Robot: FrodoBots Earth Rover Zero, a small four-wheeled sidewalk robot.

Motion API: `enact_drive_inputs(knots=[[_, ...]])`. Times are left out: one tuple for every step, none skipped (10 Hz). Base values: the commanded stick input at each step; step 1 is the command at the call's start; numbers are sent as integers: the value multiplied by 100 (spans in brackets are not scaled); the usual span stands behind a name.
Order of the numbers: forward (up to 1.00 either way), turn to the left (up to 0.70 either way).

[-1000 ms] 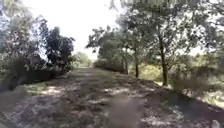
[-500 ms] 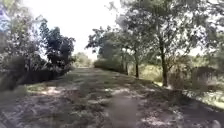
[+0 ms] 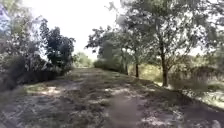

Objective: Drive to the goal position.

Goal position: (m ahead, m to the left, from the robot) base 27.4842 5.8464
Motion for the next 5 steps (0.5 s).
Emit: enact_drive_inputs(knots=[[70, 19], [70, 11], [70, 3], [70, 0], [70, 0]])
